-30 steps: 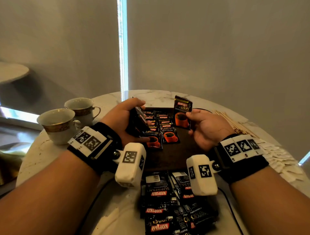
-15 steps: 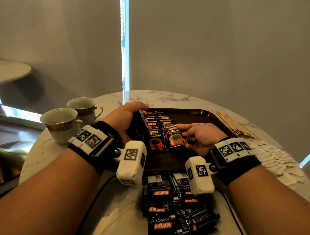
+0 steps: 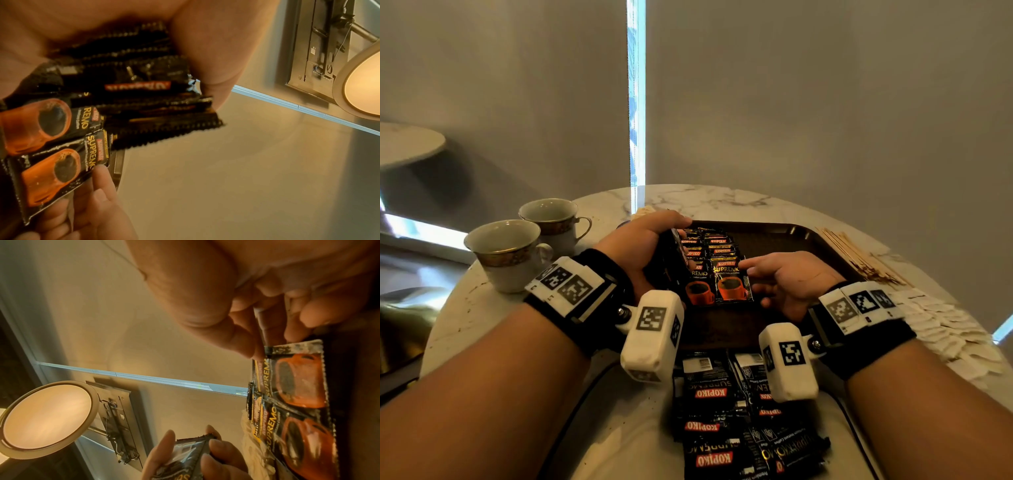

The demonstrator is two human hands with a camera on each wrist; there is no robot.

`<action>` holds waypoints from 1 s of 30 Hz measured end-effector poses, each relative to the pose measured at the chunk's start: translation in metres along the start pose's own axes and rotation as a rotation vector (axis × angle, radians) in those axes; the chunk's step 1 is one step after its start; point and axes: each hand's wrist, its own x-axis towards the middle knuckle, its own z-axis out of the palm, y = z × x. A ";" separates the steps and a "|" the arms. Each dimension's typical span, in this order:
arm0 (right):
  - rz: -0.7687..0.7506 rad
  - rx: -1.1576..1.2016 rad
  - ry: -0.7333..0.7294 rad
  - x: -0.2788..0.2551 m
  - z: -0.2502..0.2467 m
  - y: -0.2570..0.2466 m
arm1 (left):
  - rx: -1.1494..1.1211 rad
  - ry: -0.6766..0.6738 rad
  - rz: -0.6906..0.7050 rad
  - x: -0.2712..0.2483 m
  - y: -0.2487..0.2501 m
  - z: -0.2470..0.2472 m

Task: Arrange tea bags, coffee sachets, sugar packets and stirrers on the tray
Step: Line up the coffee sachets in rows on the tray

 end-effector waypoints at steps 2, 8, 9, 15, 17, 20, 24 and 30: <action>-0.007 0.002 0.011 0.000 -0.001 0.000 | -0.003 -0.003 0.002 0.002 0.000 -0.002; -0.002 0.003 0.011 -0.007 0.001 -0.003 | 0.008 0.002 0.012 0.003 0.000 -0.003; -0.004 0.007 0.011 -0.008 0.001 -0.004 | 0.007 0.000 0.012 0.003 0.000 -0.003; -0.010 0.099 -0.032 -0.010 -0.001 -0.008 | 0.011 -0.002 0.024 0.005 0.001 -0.006; 0.032 0.121 -0.107 -0.013 0.001 -0.008 | 0.003 0.001 0.023 0.006 0.002 -0.006; 0.088 0.106 -0.193 -0.016 0.003 -0.008 | 0.002 0.009 0.032 0.007 0.002 -0.007; 0.085 0.096 -0.199 -0.017 0.003 -0.009 | -0.027 -0.009 0.036 0.007 0.002 -0.007; 0.010 0.128 -0.197 -0.019 0.002 -0.011 | -0.042 -0.027 0.125 0.012 -0.001 -0.008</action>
